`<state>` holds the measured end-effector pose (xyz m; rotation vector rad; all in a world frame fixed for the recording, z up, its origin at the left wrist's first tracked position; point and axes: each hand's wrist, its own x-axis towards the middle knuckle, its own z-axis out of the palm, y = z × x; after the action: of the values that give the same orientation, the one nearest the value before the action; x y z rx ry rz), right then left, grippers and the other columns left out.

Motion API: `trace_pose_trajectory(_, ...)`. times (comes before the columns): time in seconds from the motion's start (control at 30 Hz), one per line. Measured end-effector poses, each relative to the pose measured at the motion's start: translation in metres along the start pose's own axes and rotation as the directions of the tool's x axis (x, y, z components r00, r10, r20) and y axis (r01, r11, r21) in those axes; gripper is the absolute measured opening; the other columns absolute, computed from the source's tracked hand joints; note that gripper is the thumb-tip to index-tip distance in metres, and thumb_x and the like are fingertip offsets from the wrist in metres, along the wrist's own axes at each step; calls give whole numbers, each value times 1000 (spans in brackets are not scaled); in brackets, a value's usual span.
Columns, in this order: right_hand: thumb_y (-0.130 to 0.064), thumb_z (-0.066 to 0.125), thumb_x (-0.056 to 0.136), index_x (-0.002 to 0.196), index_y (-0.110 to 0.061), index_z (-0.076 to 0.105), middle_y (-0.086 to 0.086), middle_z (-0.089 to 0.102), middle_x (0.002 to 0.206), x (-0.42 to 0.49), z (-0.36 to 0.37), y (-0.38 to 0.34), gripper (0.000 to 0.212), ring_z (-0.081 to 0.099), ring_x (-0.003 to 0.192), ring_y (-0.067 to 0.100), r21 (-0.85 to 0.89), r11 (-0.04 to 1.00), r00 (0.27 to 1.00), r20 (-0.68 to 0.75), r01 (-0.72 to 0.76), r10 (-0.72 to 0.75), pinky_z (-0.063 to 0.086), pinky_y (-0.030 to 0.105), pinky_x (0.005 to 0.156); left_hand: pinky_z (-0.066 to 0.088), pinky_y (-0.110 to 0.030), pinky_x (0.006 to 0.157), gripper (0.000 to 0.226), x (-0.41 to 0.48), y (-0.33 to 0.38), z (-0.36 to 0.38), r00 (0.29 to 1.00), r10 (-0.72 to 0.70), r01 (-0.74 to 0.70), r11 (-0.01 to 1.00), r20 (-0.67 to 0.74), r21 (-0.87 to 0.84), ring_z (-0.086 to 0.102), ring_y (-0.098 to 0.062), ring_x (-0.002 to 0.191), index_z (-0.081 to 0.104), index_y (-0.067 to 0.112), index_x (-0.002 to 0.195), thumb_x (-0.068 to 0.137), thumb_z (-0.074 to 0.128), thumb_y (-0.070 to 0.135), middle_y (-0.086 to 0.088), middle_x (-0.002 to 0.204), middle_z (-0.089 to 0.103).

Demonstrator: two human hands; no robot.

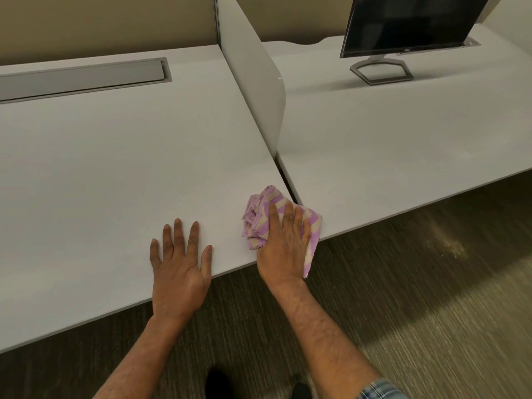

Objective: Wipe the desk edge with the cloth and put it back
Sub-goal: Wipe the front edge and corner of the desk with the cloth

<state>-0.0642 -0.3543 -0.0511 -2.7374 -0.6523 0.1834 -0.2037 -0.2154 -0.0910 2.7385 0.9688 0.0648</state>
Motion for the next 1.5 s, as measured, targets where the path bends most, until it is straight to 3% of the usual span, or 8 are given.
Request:
trace_pose_trajectory(0.27, -25, 71, 87, 161, -19, 17, 19, 13, 169, -10, -5, 22, 92, 7, 157, 33, -58, 998, 999, -31, -29, 27, -1, 49, 128, -4, -51, 129, 68, 0, 0, 0, 1000, 4, -4, 1000, 8, -20, -13, -23, 160, 2, 26, 163, 103, 10, 56, -6, 173, -9)
trace_pose_trajectory(0.43, -19, 85, 70, 153, -12, 39, 25, 35, 160, -37, 0, 34, 96, 28, 151, 39, -97, 994, 997, -75, -41, 34, 19, 56, 124, -4, -52, 129, 68, -1, 1, 0, 1000, 0, 0, 999, 5, -37, -12, -24, 160, 4, 26, 163, 103, 9, 56, -7, 173, -7)
trace_pose_trajectory(0.57, -18, 85, 68, 151, -10, 42, 26, 36, 159, -52, 6, 38, 93, 30, 150, 40, -125, 992, 996, -83, -30, 20, 23, 58, 122, -2, -53, 129, 68, -1, 0, 2, 1000, -2, 2, 999, 2, -34, -10, -25, 160, 6, 25, 163, 103, 10, 55, -8, 174, -4)
trace_pose_trajectory(0.8, -28, 64, 93, 161, -14, 8, 22, 7, 168, -16, 0, 9, 89, 4, 157, 34, -78, 994, 997, -2, -78, 78, 0, 50, 127, -1, -53, 129, 64, -1, 0, 1, 1000, 8, -8, 999, -9, -40, -8, -25, 160, 9, 30, 163, 104, 12, 54, -6, 173, 0)
trace_pose_trajectory(1.07, -34, 60, 95, 161, -15, 12, 24, 14, 167, 17, -2, -6, 83, 9, 157, 35, -64, 997, 999, -1, -35, 35, 1, 50, 127, -3, -53, 129, 63, 0, 0, 0, 1000, 12, -12, 1000, 3, -29, -9, -26, 160, 7, 31, 163, 104, 12, 54, -6, 173, -1)
trace_pose_trajectory(1.3, -31, 63, 93, 161, -15, 12, 24, 13, 167, -18, -5, 0, 86, 11, 156, 35, -120, 993, 998, 56, -16, 23, 1, 49, 128, -5, -53, 129, 63, 0, 1, -3, 1000, 10, -10, 999, 15, -47, -12, -25, 160, 6, 33, 163, 103, 10, 55, -4, 173, -2)
trace_pose_trajectory(1.5, -28, 60, 94, 161, -16, 14, 22, 13, 168, -39, -13, 0, 82, 10, 156, 34, -67, 997, 992, 121, -26, 34, 4, 49, 128, -6, -53, 129, 63, 0, 0, -3, 1000, 14, -13, 999, 18, -49, -14, -24, 159, 4, 33, 163, 104, 10, 55, -3, 173, -5)
